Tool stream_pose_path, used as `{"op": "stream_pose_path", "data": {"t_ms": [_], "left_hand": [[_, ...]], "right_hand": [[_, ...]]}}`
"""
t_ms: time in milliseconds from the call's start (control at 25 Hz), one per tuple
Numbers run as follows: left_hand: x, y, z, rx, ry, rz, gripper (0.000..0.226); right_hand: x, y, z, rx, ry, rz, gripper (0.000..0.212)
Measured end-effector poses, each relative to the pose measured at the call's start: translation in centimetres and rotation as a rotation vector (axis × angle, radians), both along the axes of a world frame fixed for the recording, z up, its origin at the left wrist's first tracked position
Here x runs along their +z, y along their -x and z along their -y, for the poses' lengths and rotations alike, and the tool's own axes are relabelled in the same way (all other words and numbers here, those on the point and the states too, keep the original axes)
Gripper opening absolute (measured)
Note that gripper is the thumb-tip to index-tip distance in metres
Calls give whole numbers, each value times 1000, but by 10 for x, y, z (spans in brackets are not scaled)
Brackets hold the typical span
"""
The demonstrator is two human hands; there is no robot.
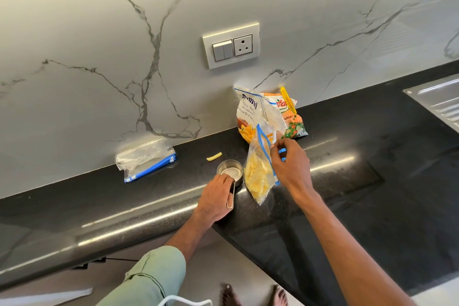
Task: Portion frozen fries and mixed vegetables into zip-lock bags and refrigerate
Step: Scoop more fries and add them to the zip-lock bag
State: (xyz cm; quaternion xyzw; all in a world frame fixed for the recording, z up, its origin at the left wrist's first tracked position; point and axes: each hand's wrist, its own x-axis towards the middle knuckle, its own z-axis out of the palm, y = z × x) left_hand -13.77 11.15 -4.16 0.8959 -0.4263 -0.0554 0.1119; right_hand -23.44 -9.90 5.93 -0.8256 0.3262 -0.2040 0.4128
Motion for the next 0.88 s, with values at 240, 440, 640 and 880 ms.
{"op": "stream_pose_path", "data": {"t_ms": [240,440,640,880], "left_hand": [[11,-5,-3,18,-77,86,82],[21,-61,4,459,195,45,49],[6,-99,24,398,-138,-26,43],[-3,-105,41,335,-187,72,35]], "right_hand": [[0,-4,-4,13,87,-8,11],[2,-14,-12,56,137,-18,11],[0,-18,-12,47,155,-48,12],[-5,-11,-8,17,132,-33,10]]}}
